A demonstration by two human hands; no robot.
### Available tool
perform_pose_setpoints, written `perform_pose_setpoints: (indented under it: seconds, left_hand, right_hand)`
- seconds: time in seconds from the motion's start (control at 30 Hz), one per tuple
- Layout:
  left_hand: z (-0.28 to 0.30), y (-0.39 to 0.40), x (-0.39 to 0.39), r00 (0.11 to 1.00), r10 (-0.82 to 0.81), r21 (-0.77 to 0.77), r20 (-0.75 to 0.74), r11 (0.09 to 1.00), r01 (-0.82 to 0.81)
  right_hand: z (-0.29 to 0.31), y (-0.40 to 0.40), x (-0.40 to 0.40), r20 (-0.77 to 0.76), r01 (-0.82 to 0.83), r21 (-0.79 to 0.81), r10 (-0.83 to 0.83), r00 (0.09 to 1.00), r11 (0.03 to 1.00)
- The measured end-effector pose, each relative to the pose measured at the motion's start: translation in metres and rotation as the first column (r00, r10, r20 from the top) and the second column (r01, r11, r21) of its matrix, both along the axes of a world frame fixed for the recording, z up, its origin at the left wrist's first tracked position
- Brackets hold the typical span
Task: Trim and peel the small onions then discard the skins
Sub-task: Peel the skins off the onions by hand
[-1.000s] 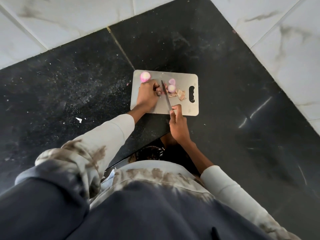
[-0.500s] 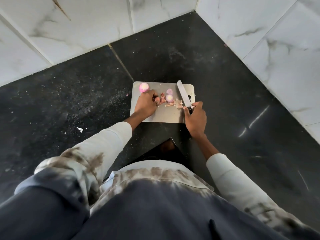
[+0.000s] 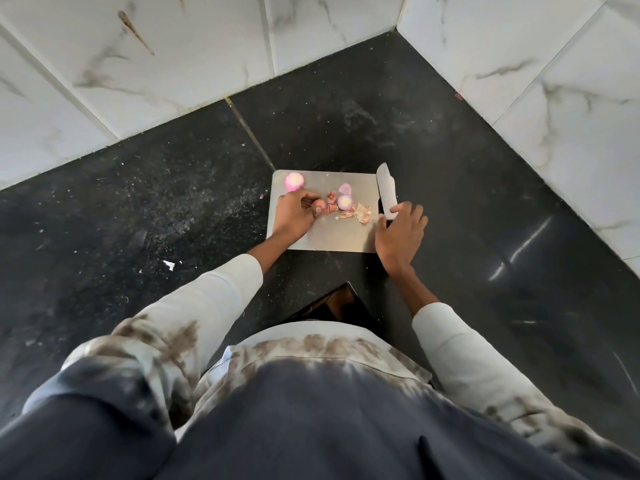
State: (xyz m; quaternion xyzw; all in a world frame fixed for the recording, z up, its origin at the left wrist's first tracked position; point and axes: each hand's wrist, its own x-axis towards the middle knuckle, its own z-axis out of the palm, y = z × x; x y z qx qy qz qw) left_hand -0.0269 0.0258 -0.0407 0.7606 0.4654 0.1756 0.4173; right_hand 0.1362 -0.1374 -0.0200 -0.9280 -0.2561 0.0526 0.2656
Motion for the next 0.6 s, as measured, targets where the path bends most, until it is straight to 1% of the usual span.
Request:
perform_pose_setpoints:
  seconds: [0.07,0.13,0.2,0.3,0.4,0.6]
  left_hand:
    - [-0.006,0.001,0.000,0.994,0.080,-0.129,0.077,0.989,-0.070]
    - [-0.008,-0.001,0.000,0.974,0.168,-0.293,0.154,0.949,-0.118]
    - [-0.012,-0.001,0.000,0.943,0.245,-0.409,0.225,0.902,-0.137]
    - [-0.007,-0.002,0.000,0.904,0.315,-0.524,0.288,0.842,-0.126]
    - [-0.003,-0.003,0.001,0.886,0.304,-0.571,0.351,0.819,-0.056]
    - [-0.004,0.001,0.002,0.895,0.269,-0.569,0.355,0.822,-0.021]
  right_hand:
    - [0.003,0.011,-0.006,-0.028,-0.125,0.084,0.127,0.991,0.989]
    - [0.006,0.023,-0.017,-0.095,-0.295,0.167,0.313,0.945,0.941]
    - [0.008,0.036,-0.031,-0.195,-0.375,0.201,0.412,0.890,0.905]
    - [0.009,0.051,-0.046,-0.292,-0.341,0.232,0.400,0.869,0.911]
    - [0.009,0.055,-0.050,-0.392,-0.270,0.260,0.357,0.848,0.927]
    - [0.010,0.055,-0.050,-0.395,-0.240,0.304,0.352,0.849,0.922]
